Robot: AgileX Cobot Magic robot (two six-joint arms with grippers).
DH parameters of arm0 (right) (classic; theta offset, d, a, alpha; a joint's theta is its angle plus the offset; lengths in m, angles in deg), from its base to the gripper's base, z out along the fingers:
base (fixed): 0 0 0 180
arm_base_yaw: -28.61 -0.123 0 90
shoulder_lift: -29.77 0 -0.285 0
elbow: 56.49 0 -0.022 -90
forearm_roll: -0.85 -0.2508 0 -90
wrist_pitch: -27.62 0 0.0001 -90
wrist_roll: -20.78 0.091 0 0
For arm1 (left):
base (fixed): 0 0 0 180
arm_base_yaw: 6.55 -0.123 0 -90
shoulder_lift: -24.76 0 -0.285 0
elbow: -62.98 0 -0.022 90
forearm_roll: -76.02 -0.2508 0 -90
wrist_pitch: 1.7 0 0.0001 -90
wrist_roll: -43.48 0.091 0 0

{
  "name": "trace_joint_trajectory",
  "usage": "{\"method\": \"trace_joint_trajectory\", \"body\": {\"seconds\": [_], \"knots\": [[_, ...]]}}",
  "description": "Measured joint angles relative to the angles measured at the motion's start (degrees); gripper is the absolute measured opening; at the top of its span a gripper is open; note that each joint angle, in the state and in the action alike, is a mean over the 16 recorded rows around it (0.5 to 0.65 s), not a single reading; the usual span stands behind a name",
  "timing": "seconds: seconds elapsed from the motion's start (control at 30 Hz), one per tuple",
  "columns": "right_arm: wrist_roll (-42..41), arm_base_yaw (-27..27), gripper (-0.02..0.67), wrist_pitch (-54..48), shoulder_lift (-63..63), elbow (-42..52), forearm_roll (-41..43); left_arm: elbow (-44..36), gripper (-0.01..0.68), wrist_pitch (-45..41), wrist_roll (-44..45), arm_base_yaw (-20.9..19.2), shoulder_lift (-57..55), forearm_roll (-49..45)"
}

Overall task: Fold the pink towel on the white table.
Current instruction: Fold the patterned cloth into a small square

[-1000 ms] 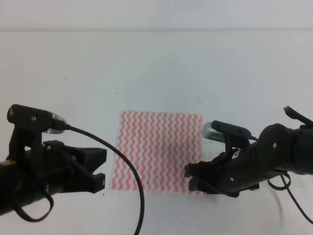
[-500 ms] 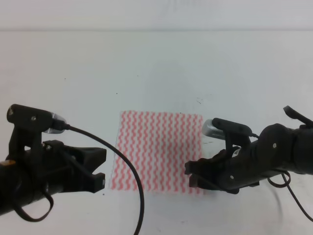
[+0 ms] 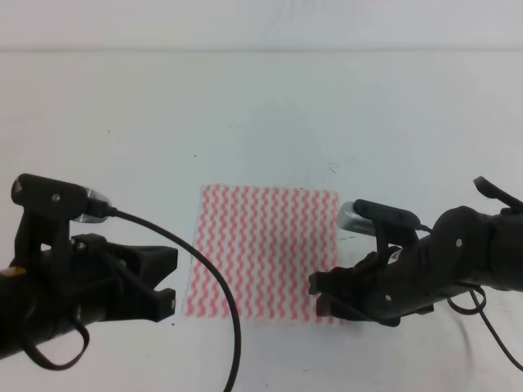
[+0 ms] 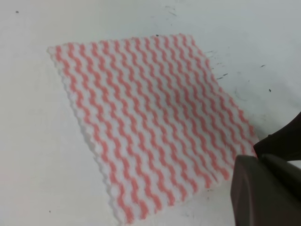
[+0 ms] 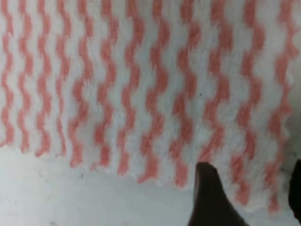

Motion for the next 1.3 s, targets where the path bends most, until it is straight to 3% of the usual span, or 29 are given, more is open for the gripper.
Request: {"method": "trace_joint_trajectory", "body": {"seconds": [0.87,1.3], "knots": [[-0.68,-0.01,0.315,-1.27,1.8,-0.05,1.22,0.01,-0.006,0.02,0.01,0.01,-0.11,0.0],[-1.04,0.02,0.221,-4.17,2.81,-0.16,1.11,0.0,-0.006,-0.01,0.05,0.0,-0.04,0.0]]}}
